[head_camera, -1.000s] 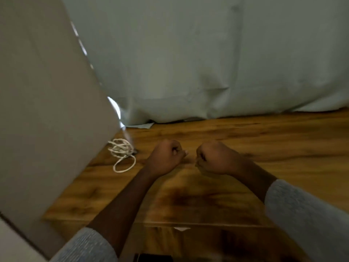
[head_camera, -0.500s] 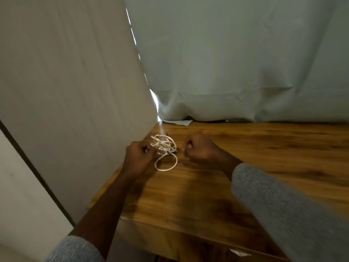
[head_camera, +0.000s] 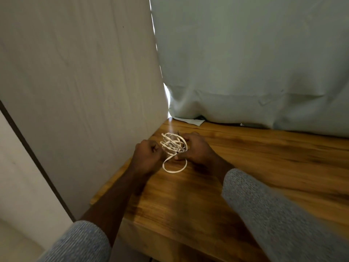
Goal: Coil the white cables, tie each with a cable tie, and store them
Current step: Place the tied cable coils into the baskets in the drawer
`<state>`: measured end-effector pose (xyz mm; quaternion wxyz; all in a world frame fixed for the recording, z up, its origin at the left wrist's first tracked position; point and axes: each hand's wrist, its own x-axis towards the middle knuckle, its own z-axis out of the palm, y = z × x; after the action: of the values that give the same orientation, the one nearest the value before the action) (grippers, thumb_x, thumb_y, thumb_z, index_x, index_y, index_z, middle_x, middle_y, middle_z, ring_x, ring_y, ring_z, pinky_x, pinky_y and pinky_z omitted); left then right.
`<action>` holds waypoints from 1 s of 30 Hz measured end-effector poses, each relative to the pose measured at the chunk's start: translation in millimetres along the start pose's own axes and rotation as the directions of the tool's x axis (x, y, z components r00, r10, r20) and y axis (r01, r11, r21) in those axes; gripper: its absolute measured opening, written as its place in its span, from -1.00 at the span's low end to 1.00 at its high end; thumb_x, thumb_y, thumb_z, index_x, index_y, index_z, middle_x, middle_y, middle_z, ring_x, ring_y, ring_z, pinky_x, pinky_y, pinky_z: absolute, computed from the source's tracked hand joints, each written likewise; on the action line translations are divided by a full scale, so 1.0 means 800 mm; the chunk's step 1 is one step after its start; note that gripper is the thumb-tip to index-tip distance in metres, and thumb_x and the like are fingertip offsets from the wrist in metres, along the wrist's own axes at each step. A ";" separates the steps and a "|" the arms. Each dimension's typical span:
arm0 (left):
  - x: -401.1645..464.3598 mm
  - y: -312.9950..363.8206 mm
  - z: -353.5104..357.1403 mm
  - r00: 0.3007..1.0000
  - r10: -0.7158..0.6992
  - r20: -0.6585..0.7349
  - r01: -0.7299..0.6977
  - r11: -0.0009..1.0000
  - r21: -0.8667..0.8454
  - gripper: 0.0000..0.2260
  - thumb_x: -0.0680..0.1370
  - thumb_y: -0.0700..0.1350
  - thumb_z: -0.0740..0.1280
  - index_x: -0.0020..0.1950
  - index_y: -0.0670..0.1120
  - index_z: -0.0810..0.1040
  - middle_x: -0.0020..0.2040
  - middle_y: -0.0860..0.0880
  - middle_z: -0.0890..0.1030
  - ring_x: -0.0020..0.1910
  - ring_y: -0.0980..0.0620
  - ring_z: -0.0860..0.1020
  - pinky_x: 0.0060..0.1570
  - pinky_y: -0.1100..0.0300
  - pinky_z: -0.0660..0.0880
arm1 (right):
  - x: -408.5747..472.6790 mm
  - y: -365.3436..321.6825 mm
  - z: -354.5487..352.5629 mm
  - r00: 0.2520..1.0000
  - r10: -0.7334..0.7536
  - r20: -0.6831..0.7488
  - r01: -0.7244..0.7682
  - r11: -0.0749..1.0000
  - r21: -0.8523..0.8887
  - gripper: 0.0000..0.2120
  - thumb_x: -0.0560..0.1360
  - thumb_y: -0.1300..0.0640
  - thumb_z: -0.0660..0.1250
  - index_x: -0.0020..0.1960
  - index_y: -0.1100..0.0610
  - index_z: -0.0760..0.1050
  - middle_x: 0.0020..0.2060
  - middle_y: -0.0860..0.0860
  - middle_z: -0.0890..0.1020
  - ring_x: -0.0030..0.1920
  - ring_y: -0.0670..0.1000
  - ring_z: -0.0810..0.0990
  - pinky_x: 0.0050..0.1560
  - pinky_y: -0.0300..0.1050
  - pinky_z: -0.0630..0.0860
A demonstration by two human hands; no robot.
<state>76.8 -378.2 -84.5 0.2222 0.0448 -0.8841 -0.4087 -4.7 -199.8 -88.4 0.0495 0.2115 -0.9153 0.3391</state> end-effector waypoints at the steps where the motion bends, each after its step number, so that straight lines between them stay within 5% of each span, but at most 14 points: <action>1: 0.000 0.000 0.000 1.000 -0.005 0.005 0.005 1.000 0.006 -0.80 0.50 -0.14 0.44 -0.31 -0.15 0.60 -0.37 -0.03 0.62 -0.36 0.05 0.59 -0.31 0.08 0.55 | 0.000 0.000 0.002 1.000 -0.010 -0.006 0.010 1.000 0.000 -0.25 0.21 -0.08 0.67 0.35 0.01 0.53 0.22 -0.03 0.53 0.24 0.02 0.45 0.13 -0.06 0.44; 4: 0.000 -0.002 0.003 1.000 -0.010 0.010 0.010 1.000 0.000 -0.79 0.51 -0.13 0.44 -0.33 -0.10 0.60 -0.36 0.01 0.64 -0.34 0.09 0.63 -0.28 0.07 0.58 | -0.003 0.000 0.007 0.997 -0.055 -0.059 0.056 0.998 0.010 -0.51 0.29 -0.07 0.63 0.18 0.00 0.64 0.07 -0.12 0.60 0.12 -0.06 0.52 0.08 -0.06 0.51; 7: 0.002 -0.001 0.009 0.999 -0.036 0.015 0.036 0.999 0.005 -0.79 0.51 -0.11 0.45 -0.33 -0.07 0.61 -0.36 0.03 0.65 -0.34 0.08 0.63 -0.32 0.13 0.58 | -0.010 -0.001 0.000 0.992 -0.064 -0.106 0.072 0.994 0.078 -0.67 0.36 0.04 0.60 0.10 0.03 0.66 -0.12 -0.20 0.61 -0.13 -0.20 0.57 -0.20 -0.28 0.50; 14: 0.000 0.024 0.038 0.999 0.008 0.043 -0.007 1.000 -0.010 -0.79 0.53 -0.14 0.42 -0.32 -0.09 0.59 -0.40 0.03 0.60 -0.45 0.18 0.56 -0.47 0.30 0.43 | -0.031 0.022 -0.039 0.983 -0.011 -0.183 0.030 0.994 0.102 -0.68 0.37 0.11 0.60 0.11 0.08 0.68 -0.04 -0.05 0.73 -0.20 -0.23 0.58 -0.25 -0.34 0.44; 20: -0.003 0.070 0.093 0.984 0.121 0.130 -0.111 0.991 -0.080 -0.81 0.54 -0.14 0.41 -0.28 -0.11 0.59 -0.35 -0.03 0.61 -0.34 0.06 0.59 -0.32 0.20 0.51 | -0.087 0.068 -0.105 0.965 0.040 -0.257 -0.021 0.997 0.079 -0.78 0.36 0.11 0.60 -0.01 0.05 0.70 -0.17 -0.14 0.67 -0.19 -0.20 0.58 -0.20 -0.22 0.49; 25: -0.011 0.137 0.164 0.927 0.281 0.247 -0.264 0.959 -0.100 -0.79 0.53 -0.16 0.42 -0.31 -0.14 0.61 -0.37 -0.02 0.60 -0.38 0.14 0.51 -0.36 0.25 0.39 | -0.159 0.121 -0.184 0.945 0.079 -0.318 -0.075 0.997 0.023 -0.82 0.35 0.15 0.61 -0.06 0.06 0.71 -0.30 -0.23 0.55 -0.29 -0.27 0.51 -0.35 -0.47 0.32; 30: -0.041 0.223 0.243 0.857 0.408 0.314 -0.371 0.912 -0.173 -0.74 0.50 -0.16 0.45 -0.37 -0.16 0.55 -0.45 0.03 0.51 -0.47 0.19 0.40 -0.43 0.31 0.28 | -0.246 0.174 -0.258 0.900 0.145 -0.410 -0.176 0.983 -0.040 -0.83 0.33 0.11 0.62 -0.11 0.05 0.71 -0.27 -0.15 0.62 -0.27 -0.18 0.56 -0.29 -0.30 0.35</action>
<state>41.3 -114.6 -73.9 0.1448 -0.2191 -0.8766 -0.4032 104.0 96.8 -60.1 0.2182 0.0583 -0.9117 0.3432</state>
